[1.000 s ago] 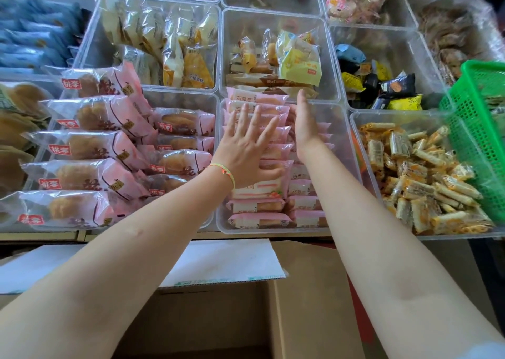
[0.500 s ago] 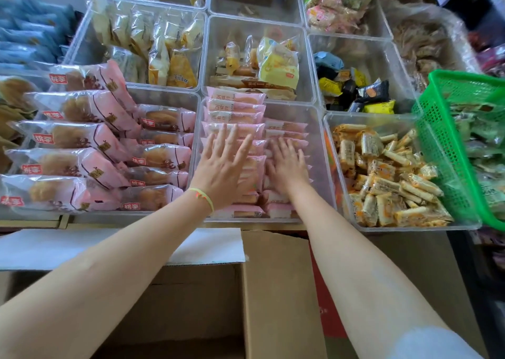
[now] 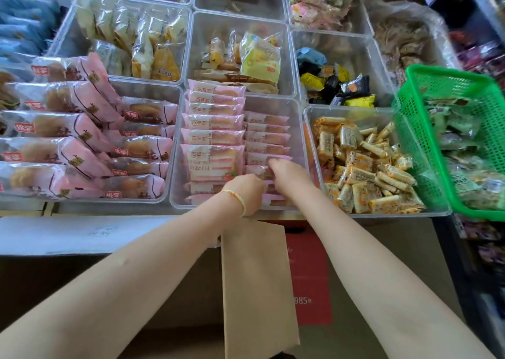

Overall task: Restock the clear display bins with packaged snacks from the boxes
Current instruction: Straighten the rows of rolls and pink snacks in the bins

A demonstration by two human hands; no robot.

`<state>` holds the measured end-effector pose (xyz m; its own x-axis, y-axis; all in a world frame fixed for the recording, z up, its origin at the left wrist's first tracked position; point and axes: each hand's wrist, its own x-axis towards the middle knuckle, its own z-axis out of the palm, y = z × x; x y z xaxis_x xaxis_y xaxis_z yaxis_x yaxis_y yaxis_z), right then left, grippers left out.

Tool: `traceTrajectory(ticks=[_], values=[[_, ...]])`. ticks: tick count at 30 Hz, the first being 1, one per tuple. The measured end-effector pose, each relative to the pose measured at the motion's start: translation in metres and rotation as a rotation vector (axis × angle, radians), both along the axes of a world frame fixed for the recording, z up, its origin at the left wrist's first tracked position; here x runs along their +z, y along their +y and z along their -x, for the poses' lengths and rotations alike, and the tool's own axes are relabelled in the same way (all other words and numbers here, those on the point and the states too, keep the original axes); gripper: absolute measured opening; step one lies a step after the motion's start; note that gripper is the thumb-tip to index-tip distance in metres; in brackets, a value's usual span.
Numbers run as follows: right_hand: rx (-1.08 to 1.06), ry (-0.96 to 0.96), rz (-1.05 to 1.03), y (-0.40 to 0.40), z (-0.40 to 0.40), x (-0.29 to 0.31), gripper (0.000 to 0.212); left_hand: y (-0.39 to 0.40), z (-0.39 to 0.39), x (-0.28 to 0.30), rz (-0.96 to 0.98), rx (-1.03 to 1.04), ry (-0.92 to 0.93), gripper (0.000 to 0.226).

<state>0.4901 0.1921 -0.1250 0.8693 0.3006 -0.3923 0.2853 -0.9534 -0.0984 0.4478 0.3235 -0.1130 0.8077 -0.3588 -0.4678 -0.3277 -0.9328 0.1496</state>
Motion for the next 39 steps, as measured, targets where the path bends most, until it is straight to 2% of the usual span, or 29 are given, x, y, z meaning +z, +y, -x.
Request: traceTrajectory(ticks=[3,6,10,14,16,19,22,25,28,33,36,39], values=[[0.135,-0.074,0.092,-0.009,0.003,0.005,0.018,0.001,-0.001,-0.002,-0.010,0.147,-0.047,0.026],[0.241,-0.098,0.275,-0.020,0.007,0.005,0.022,0.000,-0.003,0.002,-0.055,0.152,-0.078,0.023],[0.317,-0.160,0.321,-0.020,0.005,0.003,0.028,0.004,-0.005,0.003,-0.109,0.126,-0.065,0.018],[0.328,-0.303,0.274,-0.018,0.003,0.009,0.020,0.011,-0.004,0.004,-0.164,0.048,-0.045,0.021],[0.356,-0.255,0.245,-0.021,0.006,0.012,0.014,0.014,-0.004,0.006,-0.144,0.018,-0.040,0.024],[0.419,-0.060,0.342,-0.028,0.008,0.019,0.030,0.018,-0.004,0.008,-0.112,0.008,-0.031,0.027],[0.471,-0.066,0.390,-0.032,0.009,0.018,0.020,0.020,-0.005,0.009,-0.150,-0.007,-0.008,0.027],[0.528,-0.087,0.454,-0.030,0.010,0.018,0.025,0.015,-0.006,0.013,-0.243,-0.055,0.009,0.020],[0.520,-0.077,0.476,-0.027,0.007,0.021,0.026,0.002,-0.008,0.022,-0.301,-0.107,-0.012,0.017],[0.405,-0.177,0.359,-0.020,-0.009,0.033,0.025,-0.018,-0.023,0.031,-0.206,-0.083,-0.240,0.023],[0.376,-0.186,0.343,-0.015,-0.012,0.020,0.028,-0.028,-0.029,0.019,-0.316,-0.189,-0.309,0.029],[0.373,-0.215,0.390,-0.016,-0.012,0.007,0.027,-0.028,-0.032,0.012,-0.444,-0.222,-0.302,0.032]])
